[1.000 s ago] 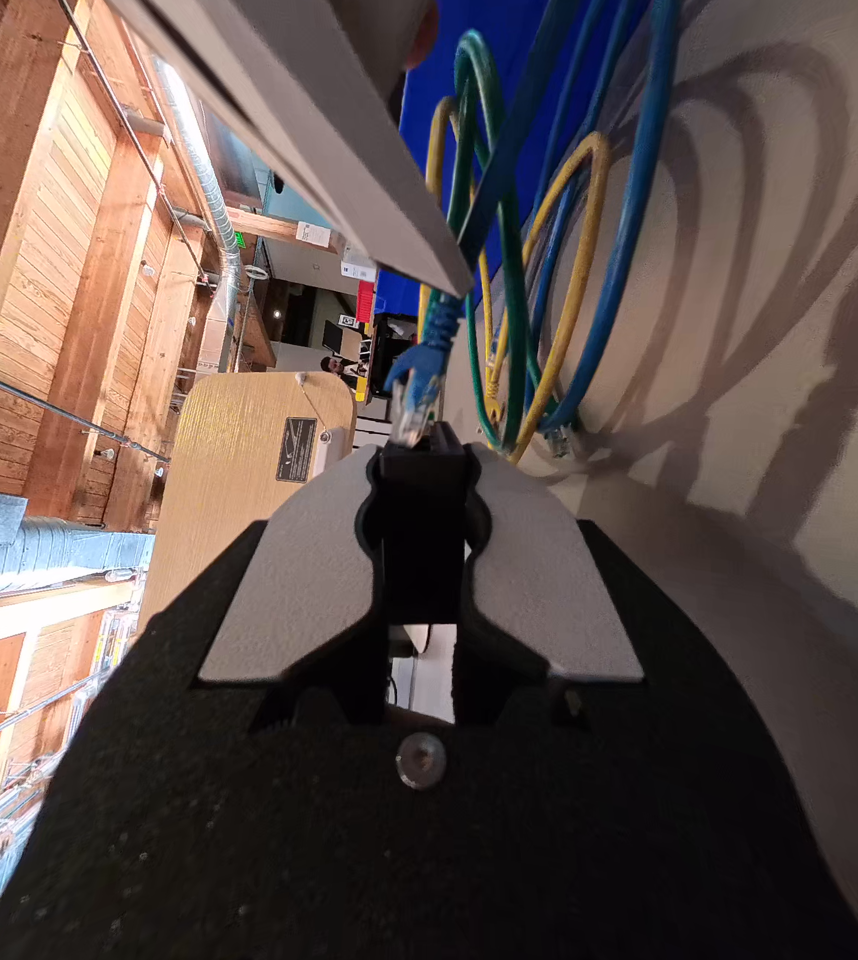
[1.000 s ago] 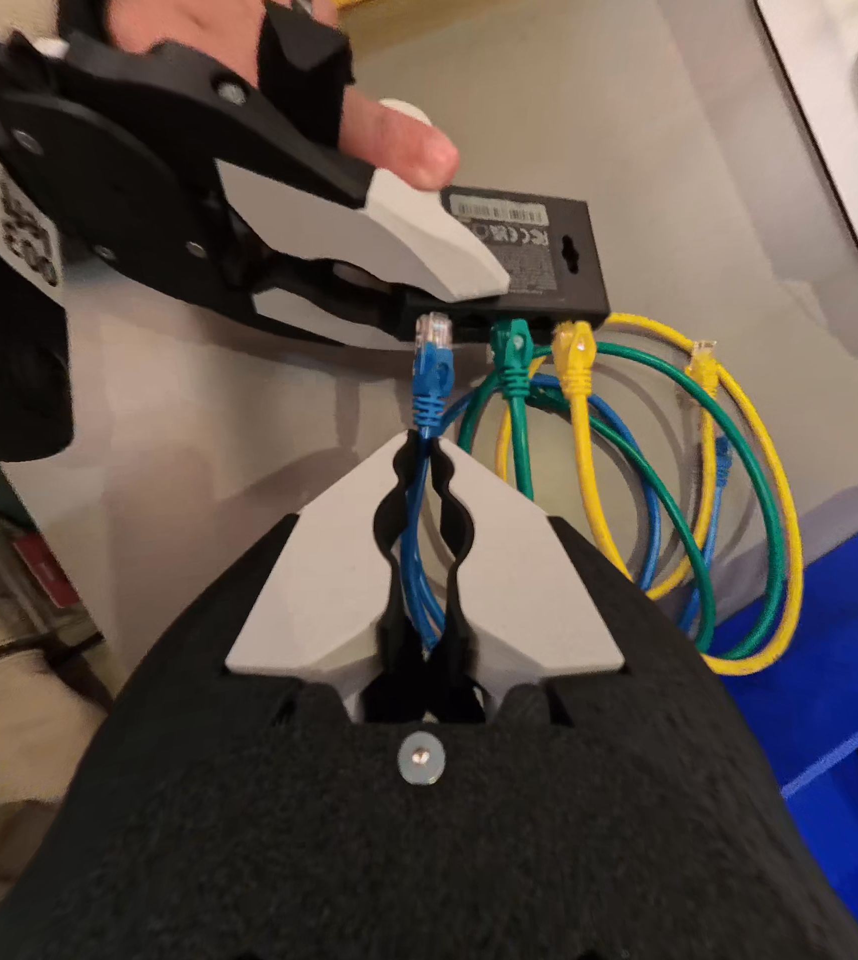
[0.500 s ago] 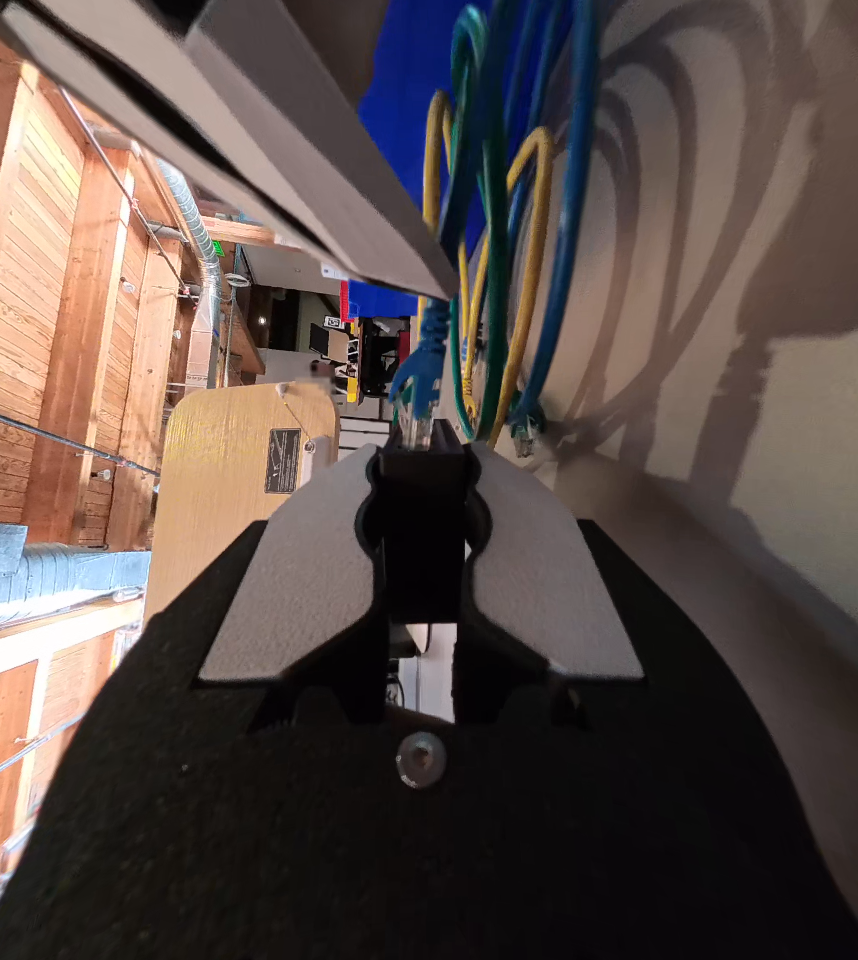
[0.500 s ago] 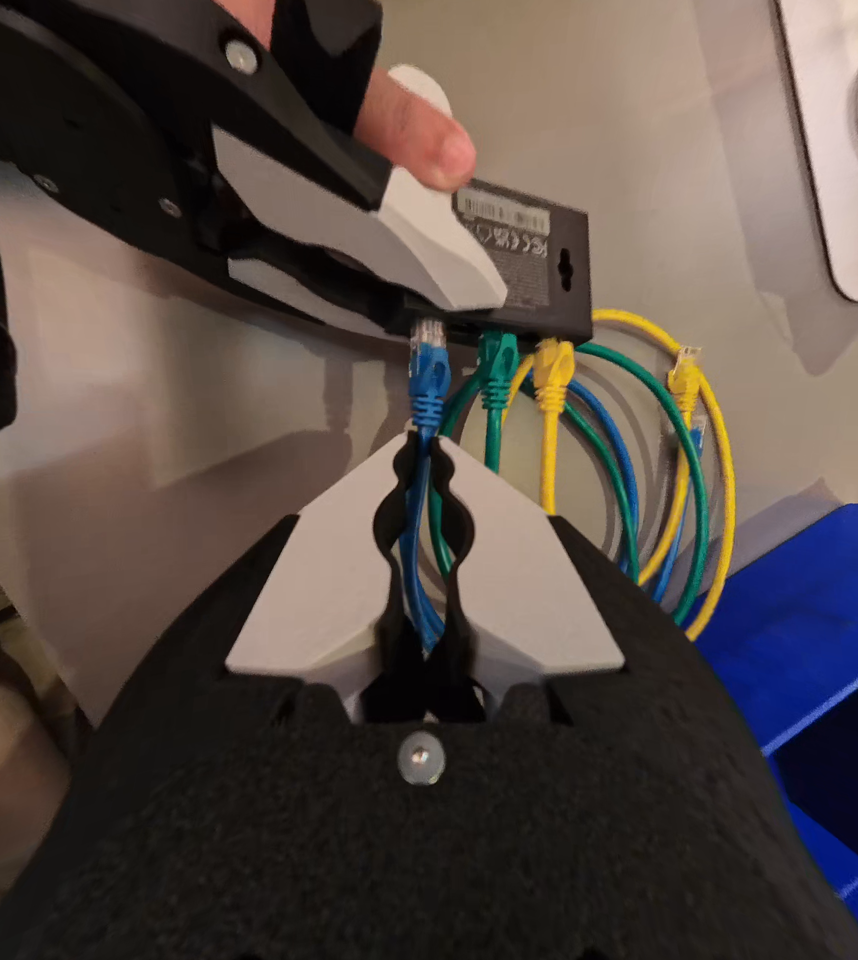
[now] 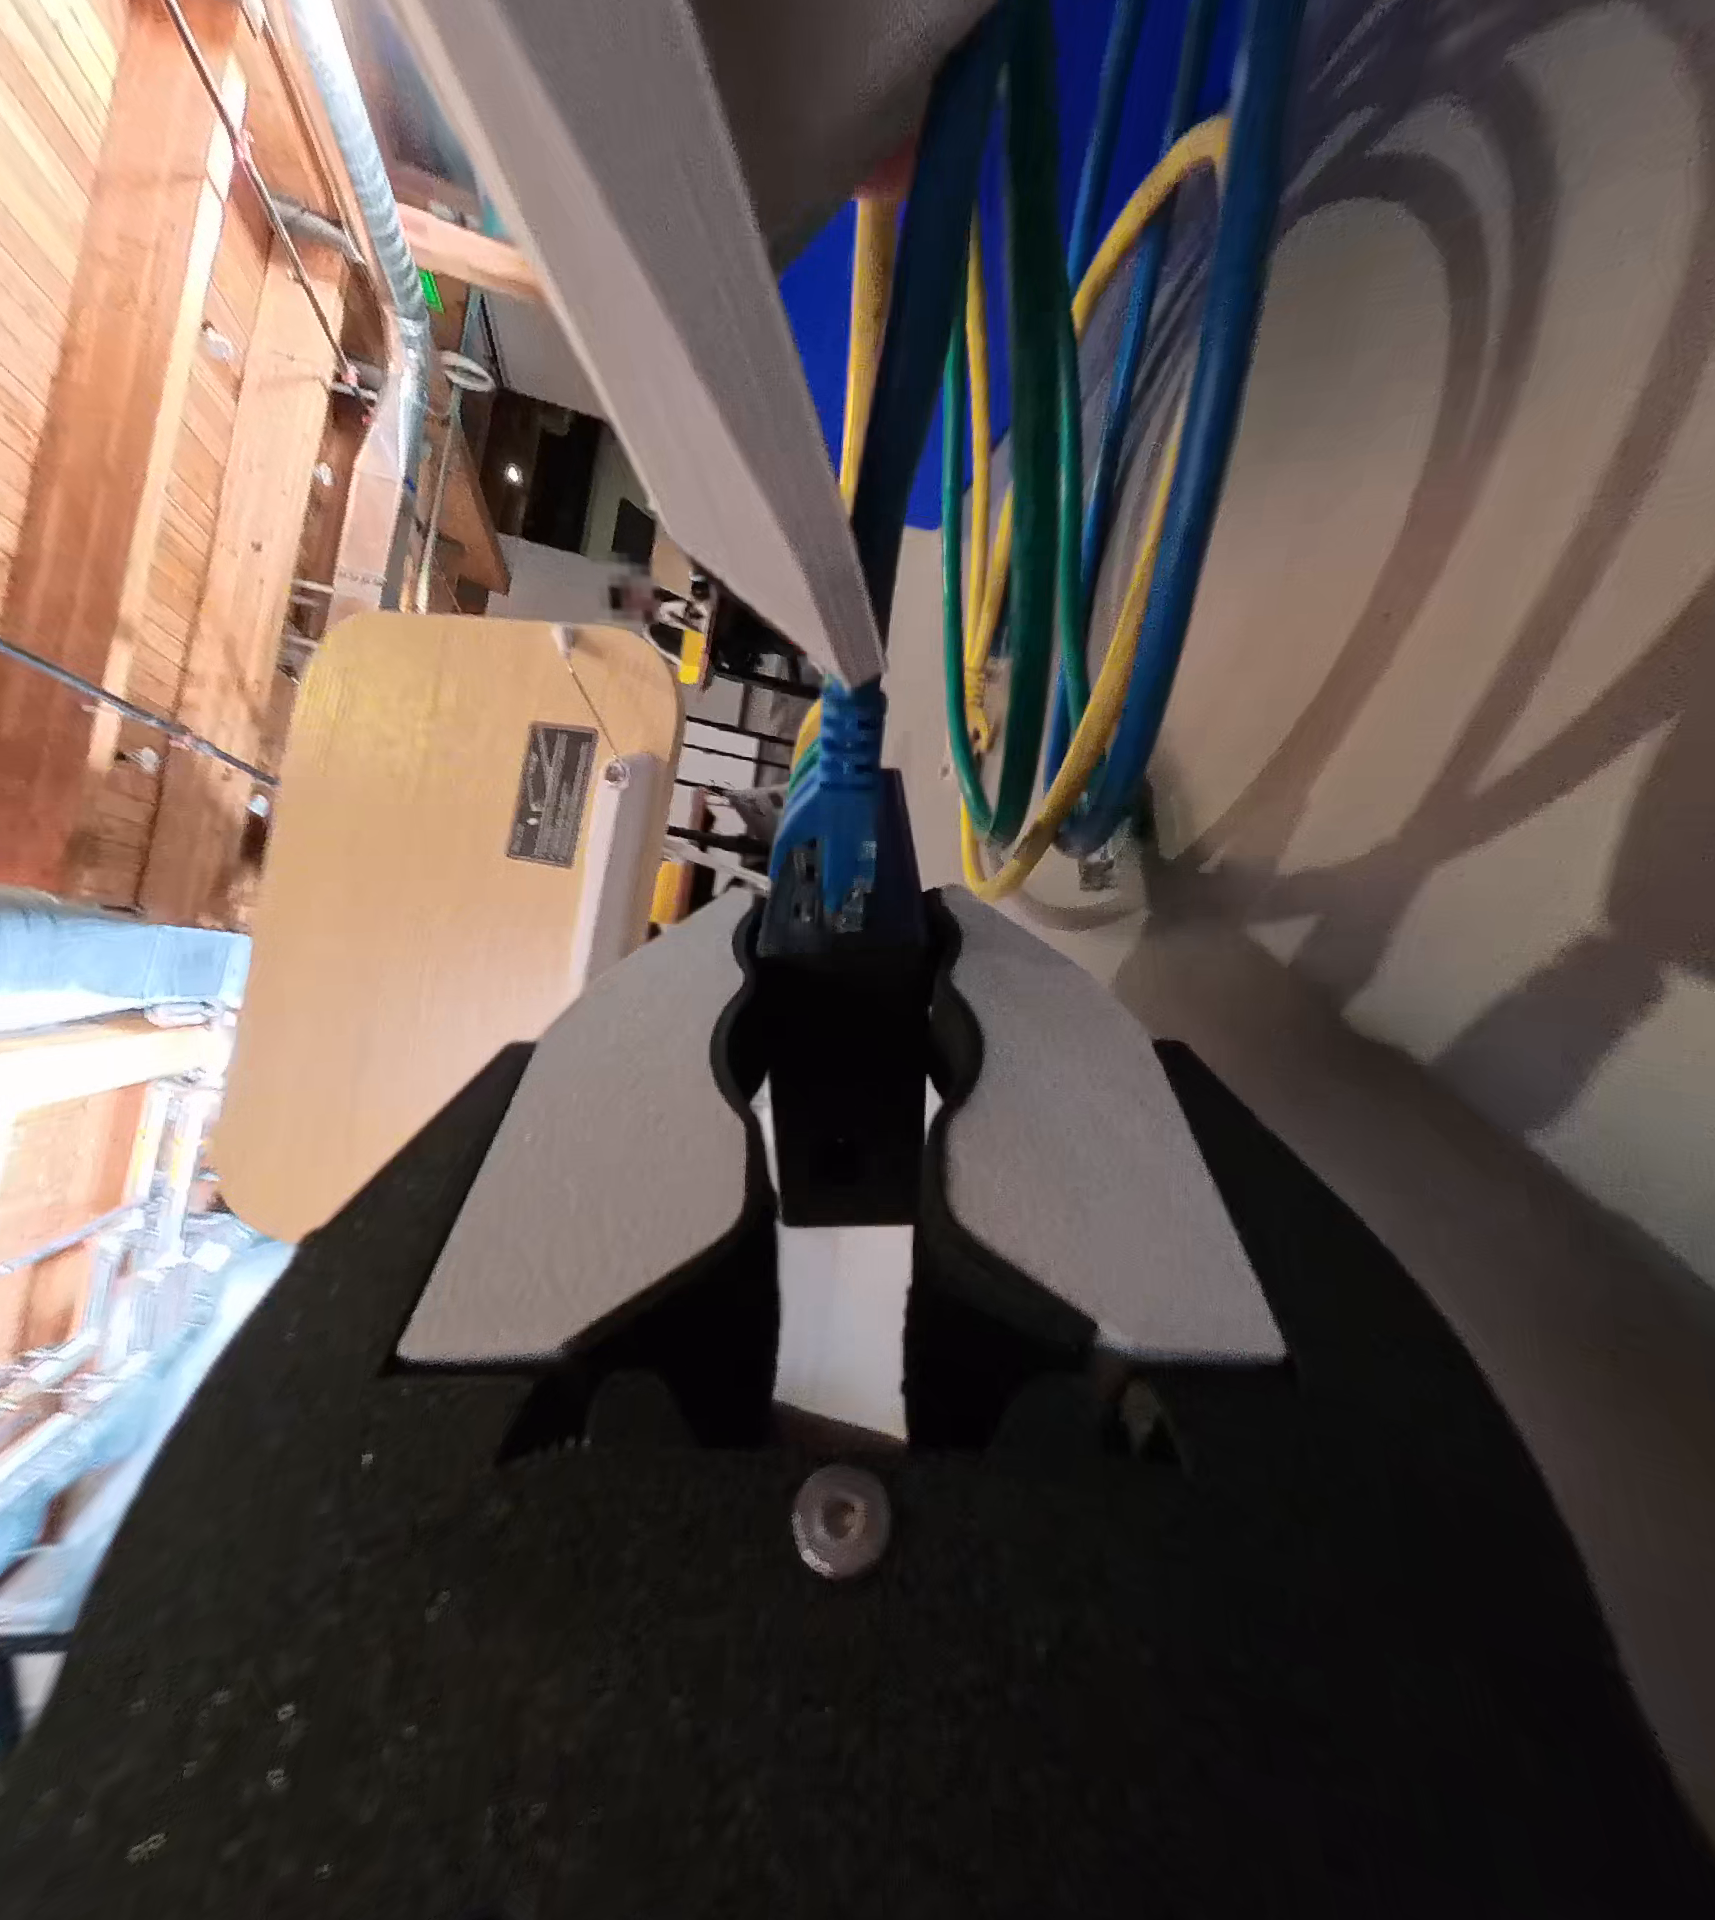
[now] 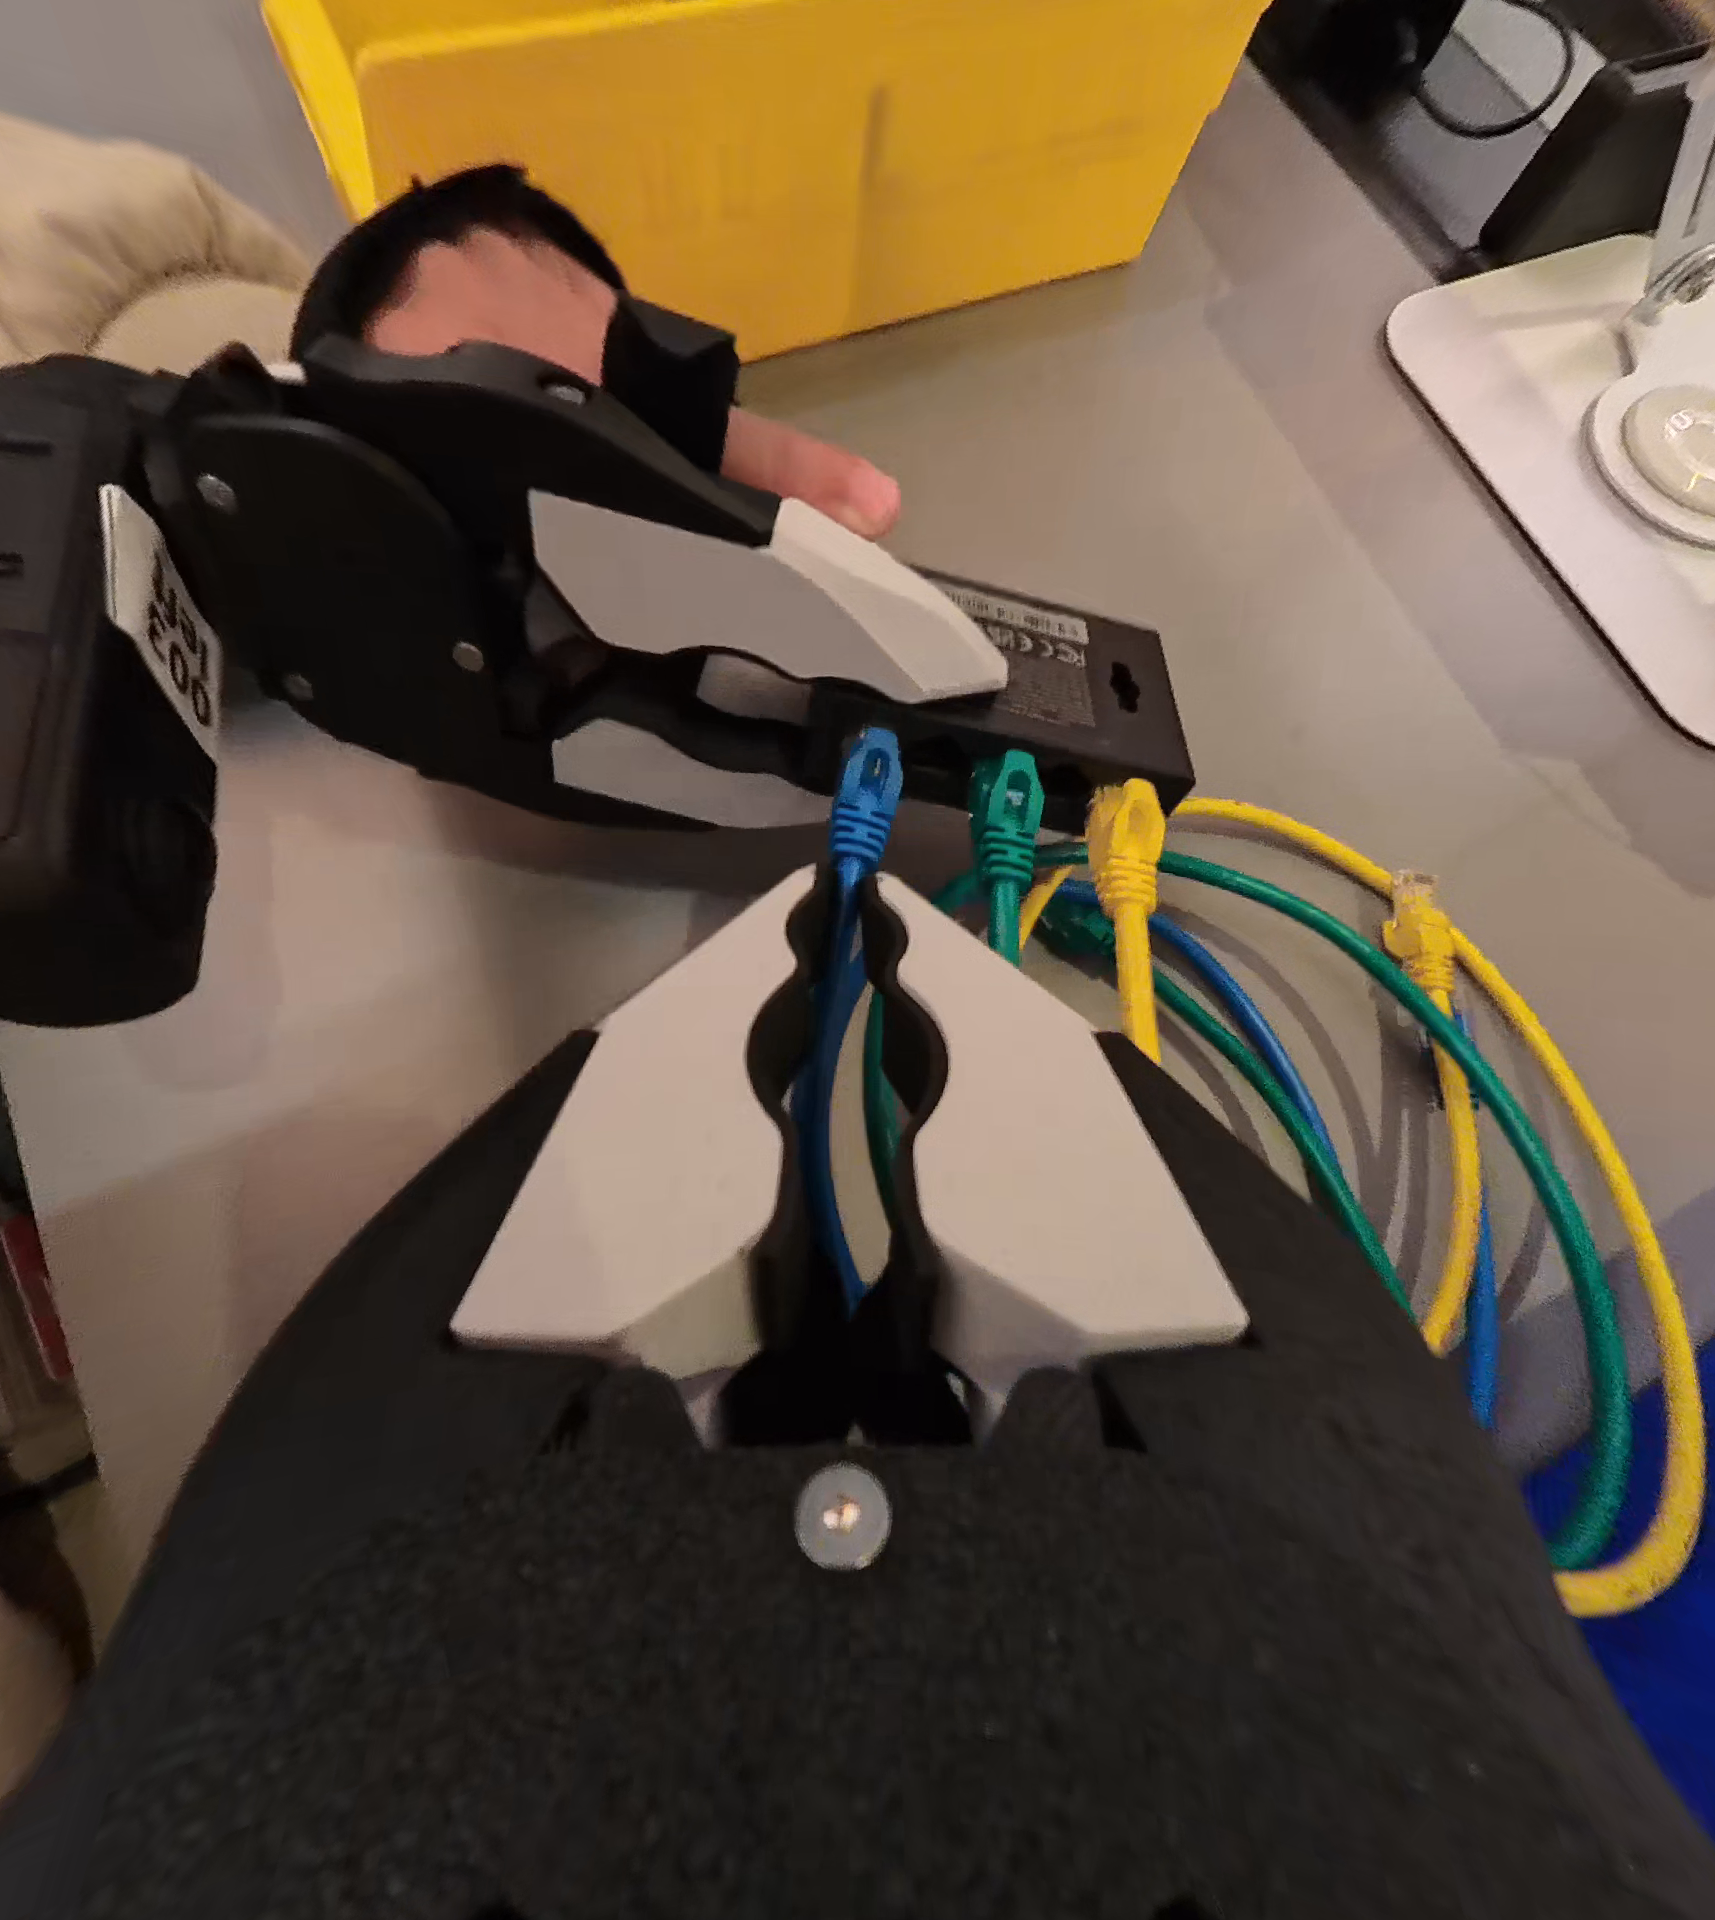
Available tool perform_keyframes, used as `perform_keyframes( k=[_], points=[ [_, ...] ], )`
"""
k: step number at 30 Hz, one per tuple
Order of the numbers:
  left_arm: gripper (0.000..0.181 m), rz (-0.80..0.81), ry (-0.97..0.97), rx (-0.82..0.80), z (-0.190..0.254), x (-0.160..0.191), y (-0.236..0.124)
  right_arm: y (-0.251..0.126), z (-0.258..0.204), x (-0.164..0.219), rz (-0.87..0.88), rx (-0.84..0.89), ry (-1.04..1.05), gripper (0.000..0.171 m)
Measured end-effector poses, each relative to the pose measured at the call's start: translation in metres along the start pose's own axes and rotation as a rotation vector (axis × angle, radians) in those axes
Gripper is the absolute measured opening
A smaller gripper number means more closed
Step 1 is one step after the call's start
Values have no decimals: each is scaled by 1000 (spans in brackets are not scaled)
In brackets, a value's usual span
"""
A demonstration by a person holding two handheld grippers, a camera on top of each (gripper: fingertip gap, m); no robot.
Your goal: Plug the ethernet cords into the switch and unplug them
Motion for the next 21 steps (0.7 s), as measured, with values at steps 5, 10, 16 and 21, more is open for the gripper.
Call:
perform_keyframes(
  k=[5,10,16,21],
  points=[
    [26,-41,-96,-5,-8,4,2,2,0,-12,18,84,5,4],
    [26,-78,-148,29,-5,11,4,10,-1,-15,21,121,41,3],
    [25,-95,-157,31,-4,12,4,12,-3,-17,13,165,60,3],
    [25,-114,-143,22,-4,12,4,14,-2,-16,19,203,94,4]
  ],
)
Point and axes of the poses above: each gripper's, where its closed fingertips meet, y out along the fingers, x out of its underside, z = x × y across the jaws, the point moved 3 cm from there along -y, back along the fingers, and after that the axes turned 11 degrees about -y, right-handed, at the moved point
